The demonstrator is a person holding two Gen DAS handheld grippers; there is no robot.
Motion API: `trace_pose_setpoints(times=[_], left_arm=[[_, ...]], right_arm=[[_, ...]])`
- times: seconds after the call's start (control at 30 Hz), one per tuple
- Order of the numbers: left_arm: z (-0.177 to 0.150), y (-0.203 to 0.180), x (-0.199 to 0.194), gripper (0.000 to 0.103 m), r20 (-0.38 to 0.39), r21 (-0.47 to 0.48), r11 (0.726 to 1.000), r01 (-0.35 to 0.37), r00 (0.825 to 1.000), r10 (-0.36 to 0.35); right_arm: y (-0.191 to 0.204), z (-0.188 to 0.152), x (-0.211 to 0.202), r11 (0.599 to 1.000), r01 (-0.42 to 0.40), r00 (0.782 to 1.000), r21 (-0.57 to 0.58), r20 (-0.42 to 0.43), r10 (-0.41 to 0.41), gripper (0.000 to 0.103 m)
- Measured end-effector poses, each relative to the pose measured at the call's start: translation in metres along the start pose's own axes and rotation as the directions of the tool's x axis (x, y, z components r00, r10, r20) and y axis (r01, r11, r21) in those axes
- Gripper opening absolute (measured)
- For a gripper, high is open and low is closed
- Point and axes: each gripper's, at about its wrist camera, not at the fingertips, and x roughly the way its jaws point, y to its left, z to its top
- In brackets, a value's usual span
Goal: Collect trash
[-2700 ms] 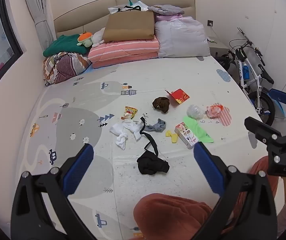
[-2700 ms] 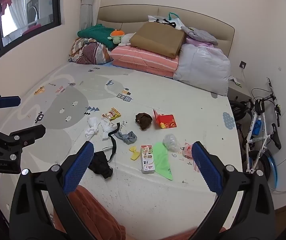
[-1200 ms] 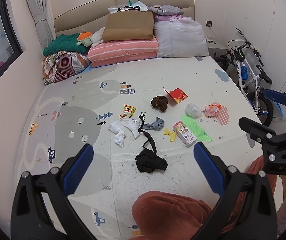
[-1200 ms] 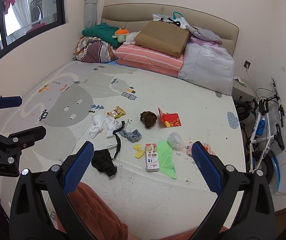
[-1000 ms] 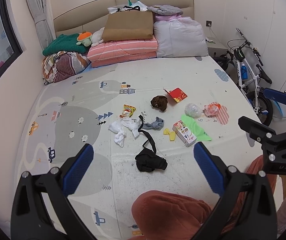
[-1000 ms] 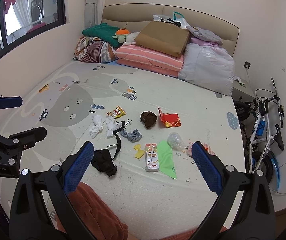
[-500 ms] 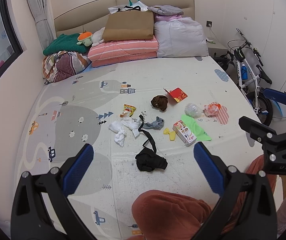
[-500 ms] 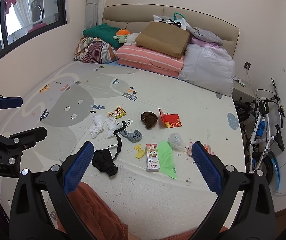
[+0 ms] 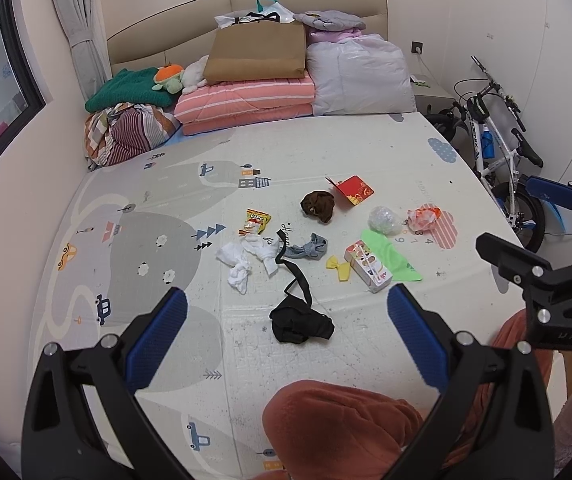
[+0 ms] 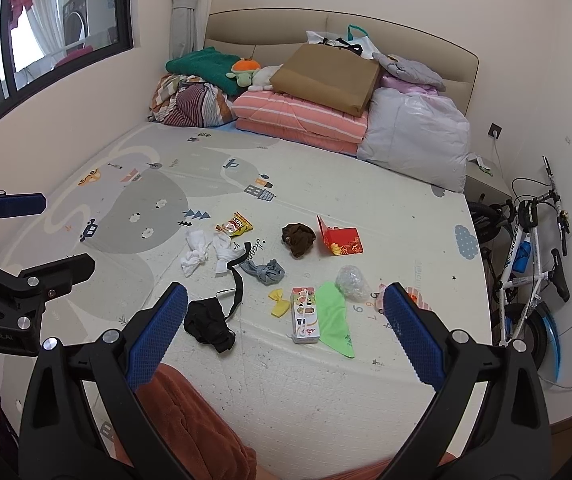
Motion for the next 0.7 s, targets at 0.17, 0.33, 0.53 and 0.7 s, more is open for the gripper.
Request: trace_pose_setpoints(times=[0.17,0.33,0.53,0.7], left_arm=[[0.0,0.0,0.0,0.099,-0.001,-0.002,1.0,0.001,1.0,-0.001],[-0.003,0.001,-0.001,0.099,-0.003,-0.001,1.0,0.001,1.0,-0.001],[-0.005,0.001,0.0,0.099,-0.005,-0.001,1.0,0.005,1.0,-0.005],[-0.007,-0.002,0.01,0.099,-0.014,-0.002,1.0,0.01,1.0,-0.01]], right_arm=[[0.001,0.0,0.0,1.0,-0.004,1.0,-0.004,-0.002,0.004,0.094],[0.002,0.0,-0.001,1.0,-0.008,1.0,-0.005,-0.004,0.008,0.094],[0.002,-0.001,0.0,1.0,-0.005,1.0,-0.005,-0.002,0.005,0.094],[0.003,-0.002,0.002,1.0,-0.004,1.0,-0.016,0.004,0.004,0.094]])
